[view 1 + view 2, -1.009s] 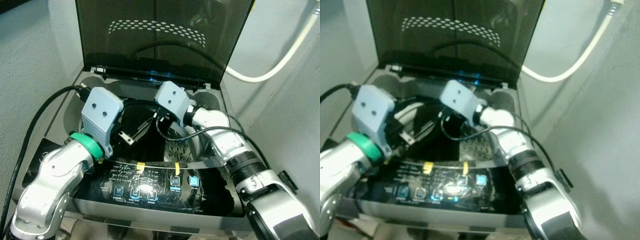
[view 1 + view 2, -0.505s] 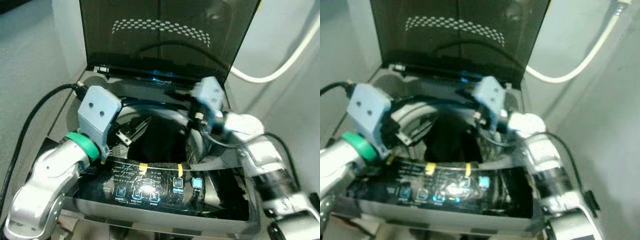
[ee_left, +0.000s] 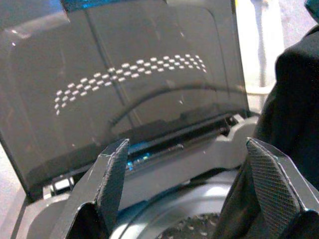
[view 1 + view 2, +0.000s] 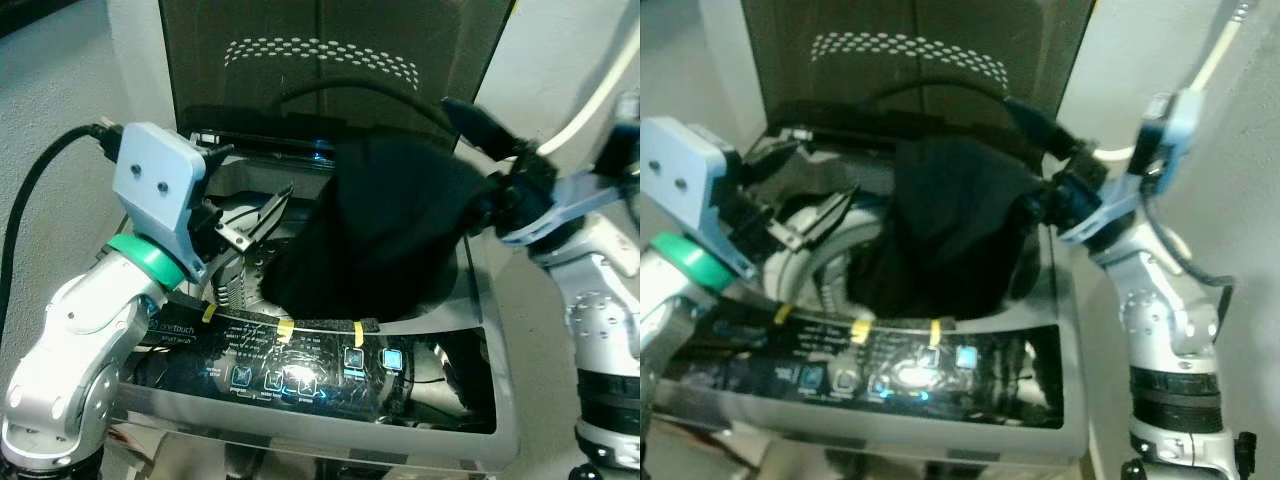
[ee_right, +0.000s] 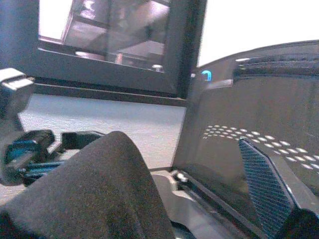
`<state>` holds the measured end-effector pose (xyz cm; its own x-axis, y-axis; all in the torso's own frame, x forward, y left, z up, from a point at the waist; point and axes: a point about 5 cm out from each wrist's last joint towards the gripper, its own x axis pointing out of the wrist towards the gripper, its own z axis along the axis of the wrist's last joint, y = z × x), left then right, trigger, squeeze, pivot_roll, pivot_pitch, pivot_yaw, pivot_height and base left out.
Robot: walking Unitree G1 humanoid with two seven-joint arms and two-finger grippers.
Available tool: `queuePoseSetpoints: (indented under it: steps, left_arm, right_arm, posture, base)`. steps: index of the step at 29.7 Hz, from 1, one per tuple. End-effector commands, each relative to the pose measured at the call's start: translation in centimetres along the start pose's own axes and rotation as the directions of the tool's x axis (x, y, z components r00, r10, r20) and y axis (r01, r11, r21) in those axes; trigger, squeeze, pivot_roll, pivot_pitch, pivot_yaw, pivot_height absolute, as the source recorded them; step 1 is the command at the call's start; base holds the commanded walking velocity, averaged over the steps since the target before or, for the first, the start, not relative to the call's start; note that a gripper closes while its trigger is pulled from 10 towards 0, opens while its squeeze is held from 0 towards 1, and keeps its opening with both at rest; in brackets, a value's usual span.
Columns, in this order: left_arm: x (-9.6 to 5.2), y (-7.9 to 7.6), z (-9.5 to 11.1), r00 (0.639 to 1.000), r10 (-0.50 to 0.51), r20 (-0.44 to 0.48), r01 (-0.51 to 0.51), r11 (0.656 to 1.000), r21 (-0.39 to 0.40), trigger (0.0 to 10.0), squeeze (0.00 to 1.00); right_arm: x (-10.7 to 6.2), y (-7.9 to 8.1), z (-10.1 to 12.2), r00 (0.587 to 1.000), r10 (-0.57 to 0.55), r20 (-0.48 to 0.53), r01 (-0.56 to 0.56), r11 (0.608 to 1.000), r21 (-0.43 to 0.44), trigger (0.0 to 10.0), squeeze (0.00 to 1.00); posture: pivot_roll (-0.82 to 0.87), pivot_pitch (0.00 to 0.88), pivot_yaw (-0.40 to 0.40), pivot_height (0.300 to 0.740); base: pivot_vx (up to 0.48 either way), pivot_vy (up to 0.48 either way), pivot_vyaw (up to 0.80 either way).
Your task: Clothes washing
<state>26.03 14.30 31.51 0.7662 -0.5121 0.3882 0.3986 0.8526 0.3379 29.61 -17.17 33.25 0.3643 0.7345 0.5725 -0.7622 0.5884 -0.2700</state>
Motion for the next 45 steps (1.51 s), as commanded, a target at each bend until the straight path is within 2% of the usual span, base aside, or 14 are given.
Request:
queuePoseSetpoints:
  steps: [1,6,8,9,10,11,13,15,19,24,31,36,42,45]
  left_arm:
    - [0.2,0.3,0.0,1.000,0.022,0.006,-0.022,1.000,0.003,10.0,0.00]
    - [0.3,0.1,-0.2,1.000,-0.005,-0.005,0.005,1.000,0.006,10.0,0.00]
    - [0.3,-0.5,-0.5,0.999,-0.048,-0.012,0.048,0.999,0.003,10.0,0.00]
    - [0.3,-0.5,-0.5,0.999,-0.048,-0.012,0.048,0.999,0.003,10.0,0.00]
    - [0.4,-0.6,-0.5,0.998,-0.057,-0.013,0.057,0.998,0.004,10.0,0.00]
    - [0.4,-0.6,-0.5,0.998,-0.057,-0.013,0.057,0.998,0.004,10.0,0.00]
    - [0.2,-1.0,-0.6,0.996,-0.084,-0.020,0.085,0.996,0.008,10.0,0.00]
    - [0.0,-1.2,-0.6,0.994,-0.103,-0.024,0.104,0.995,0.008,10.0,0.00]
    - [-0.2,-1.3,-0.6,0.994,-0.106,-0.027,0.106,0.994,0.003,10.0,0.00]
    - [-0.5,-1.4,-0.6,0.994,-0.107,-0.028,0.107,0.994,0.000,10.0,0.00]
    - [-0.7,-1.4,-0.2,0.990,-0.140,-0.024,0.139,0.990,-0.012,10.0,0.00]
    - [-0.7,-1.3,-0.1,0.989,-0.144,-0.023,0.144,0.990,-0.013,10.0,0.00]
    - [-0.7,-1.3,0.0,0.989,-0.149,-0.024,0.149,0.989,-0.015,10.0,0.00]
    - [-0.7,-1.3,0.0,0.988,-0.150,-0.024,0.149,0.989,-0.015,10.0,0.00]
  right_arm:
    - [0.4,0.1,-0.4,0.996,-0.013,-0.085,0.005,0.996,-0.084,10.0,0.00]
    - [1.6,1.0,-3.7,0.947,0.020,-0.321,-0.114,0.954,-0.279,10.0,0.00]
    - [3.9,2.5,-6.7,0.871,0.081,-0.485,-0.339,0.814,-0.471,10.0,0.00]
    - [3.9,2.5,-6.7,0.871,0.081,-0.485,-0.339,0.814,-0.471,10.0,0.00]
    - [5.3,2.8,-7.3,0.852,0.071,-0.519,-0.415,0.696,-0.585,10.0,0.00]
    - [5.3,2.8,-7.3,0.852,0.071,-0.519,-0.415,0.696,-0.585,10.0,0.00]
    - [8.0,2.8,-7.5,0.836,0.028,-0.548,-0.510,0.408,-0.757,10.0,0.00]
    - [9.1,2.5,-7.3,0.829,0.004,-0.560,-0.543,0.252,-0.801,10.0,0.00]
    - [9.0,2.0,-7.6,0.738,0.008,-0.674,-0.665,0.174,-0.726,10.0,0.00]
    - [6.4,1.0,-8.8,0.539,0.048,-0.841,-0.833,0.179,-0.523,10.0,0.00]
    - [4.3,-0.6,-8.8,0.416,0.071,-0.906,-0.896,0.199,-0.396,10.0,0.00]
    - [3.8,-1.2,-8.0,0.387,0.129,-0.913,-0.896,0.287,-0.340,10.0,0.00]
    - [3.8,-1.1,-5.7,0.426,0.369,-0.826,-0.836,0.510,-0.203,10.0,0.00]
    - [3.8,-1.1,-5.4,0.435,0.392,-0.811,-0.827,0.530,-0.188,10.0,0.00]
  posture:
    - [0.16,0.078,0.000,0.740]
    - [0.15,0.074,0.003,0.740]
    - [0.14,0.069,-0.004,0.740]
    - [0.14,0.069,-0.004,0.740]
    - [0.15,0.062,-0.011,0.740]
    - [0.15,0.062,-0.011,0.740]
    - [0.16,0.057,-0.021,0.740]
    - [0.16,0.057,-0.026,0.740]
    - [0.17,0.057,-0.035,0.740]
    - [0.17,0.059,-0.039,0.740]
    - [0.16,0.067,-0.027,0.740]
    - [0.16,0.069,-0.023,0.740]
    - [0.16,0.070,-0.023,0.740]
    - [0.16,0.070,-0.023,0.740]
  base:
    - [0.000,0.000,0.00]
    - [0.000,0.000,0.00]
    - [0.000,0.000,0.00]
    - [0.000,0.000,0.00]
    - [0.000,0.000,0.00]
    - [0.000,0.000,0.00]
    - [0.000,0.000,0.00]
    - [0.000,0.000,0.00]
    - [0.000,0.000,0.00]
    - [0.000,0.000,0.00]
    - [0.000,0.000,0.00]
    - [0.000,0.000,0.00]
    - [0.000,0.000,0.00]
    - [0.000,0.000,0.00]
